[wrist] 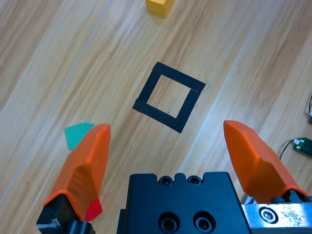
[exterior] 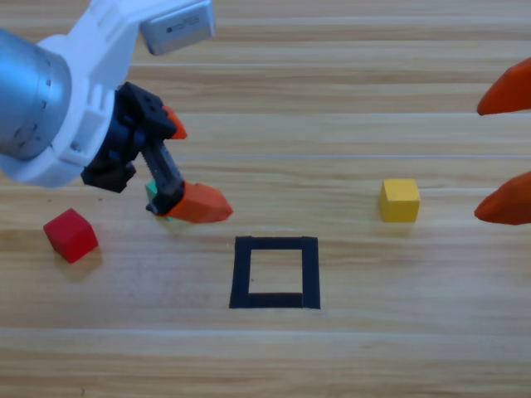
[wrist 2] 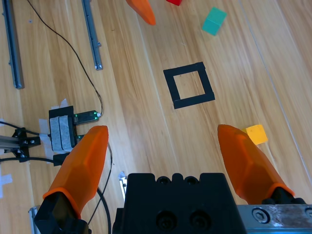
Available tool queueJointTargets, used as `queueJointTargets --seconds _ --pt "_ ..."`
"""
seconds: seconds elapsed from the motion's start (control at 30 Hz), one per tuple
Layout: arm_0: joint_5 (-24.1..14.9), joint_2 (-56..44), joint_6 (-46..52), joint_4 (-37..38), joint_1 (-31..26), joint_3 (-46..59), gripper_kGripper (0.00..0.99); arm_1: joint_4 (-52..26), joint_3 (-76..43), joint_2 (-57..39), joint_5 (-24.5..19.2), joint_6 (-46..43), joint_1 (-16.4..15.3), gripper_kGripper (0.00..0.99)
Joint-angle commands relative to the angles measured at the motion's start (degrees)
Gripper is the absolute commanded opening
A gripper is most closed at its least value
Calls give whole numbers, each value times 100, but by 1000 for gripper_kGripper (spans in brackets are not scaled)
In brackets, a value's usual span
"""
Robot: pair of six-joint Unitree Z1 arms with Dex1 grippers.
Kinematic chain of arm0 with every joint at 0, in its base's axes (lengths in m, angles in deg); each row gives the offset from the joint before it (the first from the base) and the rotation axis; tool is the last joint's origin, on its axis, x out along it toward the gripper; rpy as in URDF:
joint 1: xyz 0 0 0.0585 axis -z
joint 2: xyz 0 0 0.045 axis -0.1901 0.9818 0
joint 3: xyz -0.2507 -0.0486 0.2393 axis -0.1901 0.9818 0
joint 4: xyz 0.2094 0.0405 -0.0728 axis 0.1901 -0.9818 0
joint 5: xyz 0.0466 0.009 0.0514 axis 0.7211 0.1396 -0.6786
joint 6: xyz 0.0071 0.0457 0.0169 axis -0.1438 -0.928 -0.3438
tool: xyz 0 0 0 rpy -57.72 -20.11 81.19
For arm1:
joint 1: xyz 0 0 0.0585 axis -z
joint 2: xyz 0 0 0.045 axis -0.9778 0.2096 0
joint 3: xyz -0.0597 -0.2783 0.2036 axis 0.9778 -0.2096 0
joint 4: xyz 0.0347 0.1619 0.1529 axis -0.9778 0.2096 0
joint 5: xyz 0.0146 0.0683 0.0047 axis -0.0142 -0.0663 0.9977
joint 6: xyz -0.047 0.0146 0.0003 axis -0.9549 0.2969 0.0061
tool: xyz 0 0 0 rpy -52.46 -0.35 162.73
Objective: Stack the blocks in the rectangular block: red at the bottom, yellow in the middle, green on top
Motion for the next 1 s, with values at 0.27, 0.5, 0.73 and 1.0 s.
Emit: queueJointTargets --seconds 0.27,0.5,0.73,1.0 --pt "13 213 -3 -38 92 -61 990 -35 -84 230 66 66 -203 988" --pt "-66 371 181 -3 92 -157 990 -246 -93 731 -1182 1332 -97 988" --pt "-295 415 559 -90 75 -324 990 -773 -49 1680 -3353 3212 -97 990" --pt "-840 564 2229 -1593 -1543 -1326 990 -791 302 2532 -4030 4689 -10 985"
